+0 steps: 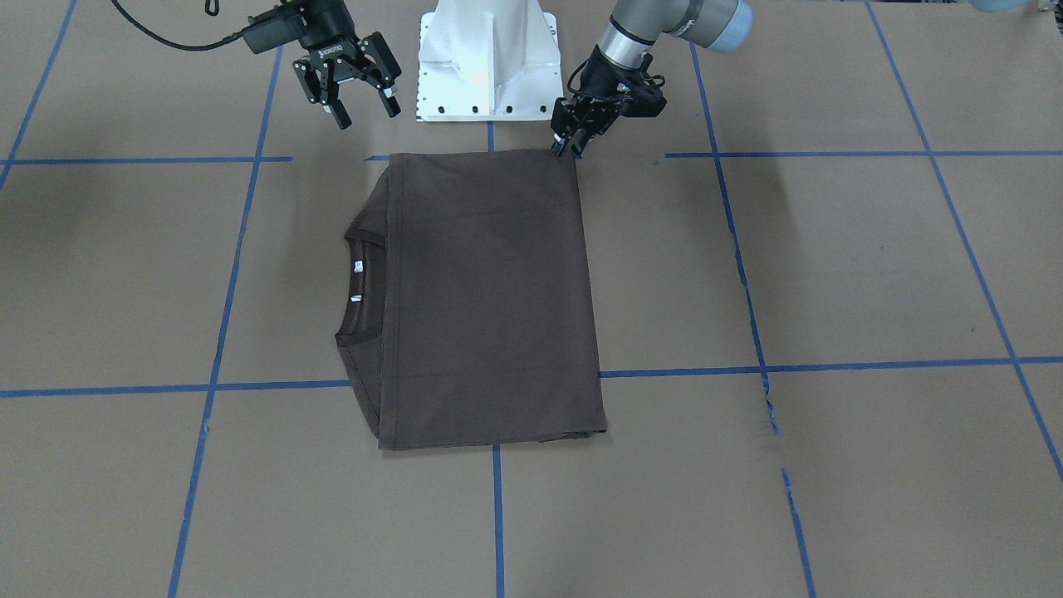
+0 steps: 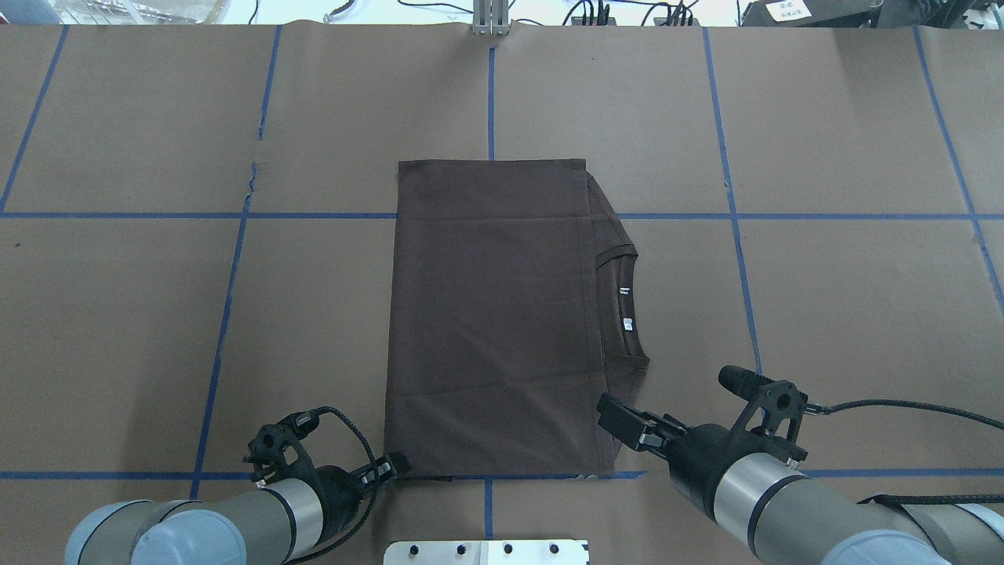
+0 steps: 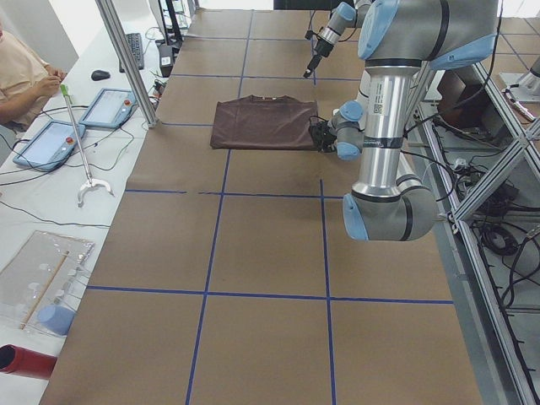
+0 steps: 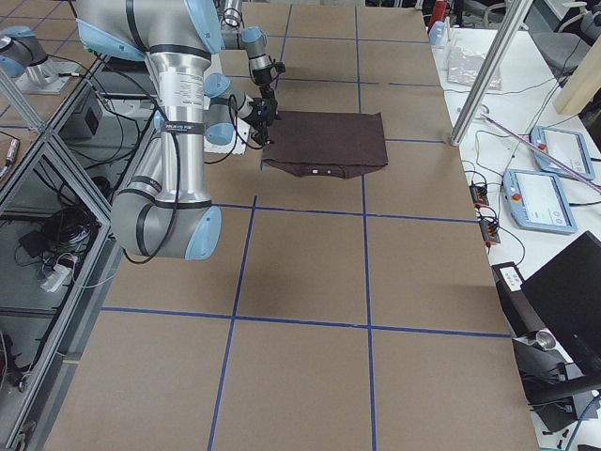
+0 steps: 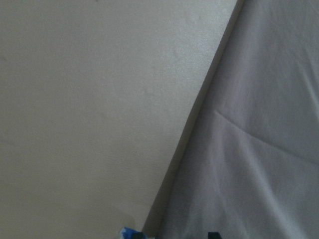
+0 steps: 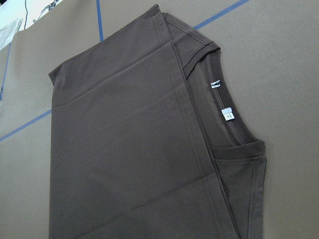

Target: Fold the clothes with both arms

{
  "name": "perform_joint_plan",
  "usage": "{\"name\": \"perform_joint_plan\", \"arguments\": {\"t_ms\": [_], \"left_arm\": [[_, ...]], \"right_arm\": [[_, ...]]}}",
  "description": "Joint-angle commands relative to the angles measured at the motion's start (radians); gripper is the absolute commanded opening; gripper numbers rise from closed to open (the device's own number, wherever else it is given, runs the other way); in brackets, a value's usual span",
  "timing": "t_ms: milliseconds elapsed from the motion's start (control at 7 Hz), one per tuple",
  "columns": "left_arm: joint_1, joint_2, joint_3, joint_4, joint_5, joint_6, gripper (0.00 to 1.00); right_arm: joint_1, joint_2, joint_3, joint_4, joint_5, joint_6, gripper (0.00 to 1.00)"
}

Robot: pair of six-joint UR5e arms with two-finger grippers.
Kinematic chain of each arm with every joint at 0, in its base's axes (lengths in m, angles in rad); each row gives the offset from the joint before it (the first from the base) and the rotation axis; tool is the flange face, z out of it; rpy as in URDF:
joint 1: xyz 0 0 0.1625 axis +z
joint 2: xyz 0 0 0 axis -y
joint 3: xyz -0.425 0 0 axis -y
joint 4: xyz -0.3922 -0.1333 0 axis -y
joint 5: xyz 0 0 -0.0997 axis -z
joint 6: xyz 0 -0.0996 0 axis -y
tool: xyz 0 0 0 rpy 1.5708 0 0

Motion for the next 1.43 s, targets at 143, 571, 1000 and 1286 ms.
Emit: {"name": "perform_joint_plan", "arguments": {"t_ms": [143,571,1000,1286], "left_arm": [[0.002,0.0,0.0,0.002,0.0,-0.001,0.49],[0.01,-0.011,0.001,0.005,0.002,-0.002,0.38],[0.01,-0.011,0.001,0.006,0.0,-0.002,0.35],[0.009,-0.012,0.0,0.006,-0.001,-0.001,0.36]], "right_arm": [[0.0,-0.003,-0.001,0.001,0.0,0.002,1.0],[0.0,-0.006,-0.003,-0.001,0.0,0.002,1.0],[0.0,-0.007,-0.001,0.001,0.0,0.002,1.0],[0.0,-0.009,-0.003,-0.001,-0.002,0.002,1.0]]}}
